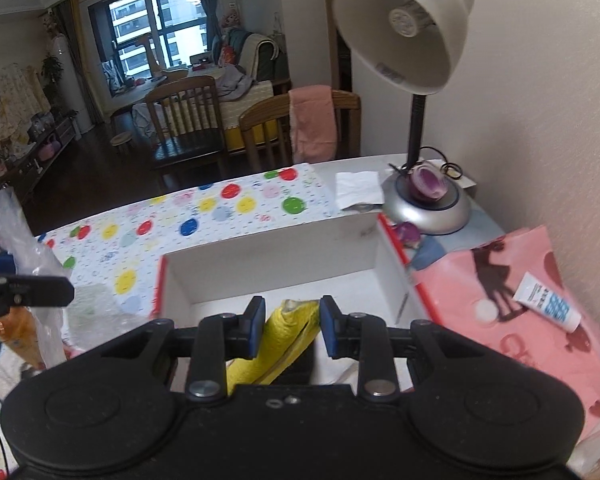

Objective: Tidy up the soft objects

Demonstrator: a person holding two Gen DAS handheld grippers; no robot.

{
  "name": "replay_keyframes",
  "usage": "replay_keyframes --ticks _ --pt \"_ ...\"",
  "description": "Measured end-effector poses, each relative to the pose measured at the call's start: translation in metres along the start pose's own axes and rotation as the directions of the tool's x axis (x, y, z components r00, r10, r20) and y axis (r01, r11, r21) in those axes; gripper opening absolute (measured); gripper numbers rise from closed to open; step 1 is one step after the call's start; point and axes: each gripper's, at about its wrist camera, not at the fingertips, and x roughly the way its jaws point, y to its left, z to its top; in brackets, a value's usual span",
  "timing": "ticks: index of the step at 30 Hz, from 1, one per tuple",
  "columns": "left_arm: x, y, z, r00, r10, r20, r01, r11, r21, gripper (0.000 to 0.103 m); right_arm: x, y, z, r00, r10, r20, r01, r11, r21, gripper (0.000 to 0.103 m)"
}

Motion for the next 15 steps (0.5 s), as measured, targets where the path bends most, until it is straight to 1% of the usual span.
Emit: replay_keyframes --ticks 3,8,13,15 --pt "0.016 -0.007 0.015 1.0 0.016 -0.01 -0.016 1.0 0.011 0.026 0.005 -0.014 0.003 1.0 -0.017 -0.001 0.017 1.0 -0.001 0.028" --pt "0.039 -0.017 0.04 0.999 0.045 0.0 -0.045 0.998 0.031 0.026 0.019 -0.037 0.001 0.999 -0.039 -0.02 0.039 0.999 0.01 0.028" --pt "0.08 -0.026 0.056 0.997 0.064 -0.053 -0.062 0.997 0.042 0.026 0.04 -0.051 -0.006 0.996 -0.065 -0.059 0.065 0.998 0.011 0.028" --pt "0.095 -0.028 0.059 0.996 0.077 -0.052 -0.075 0.996 0.046 0.026 0.048 -0.054 -0.008 0.995 -0.07 -0.075 0.07 0.998 0.006 0.028"
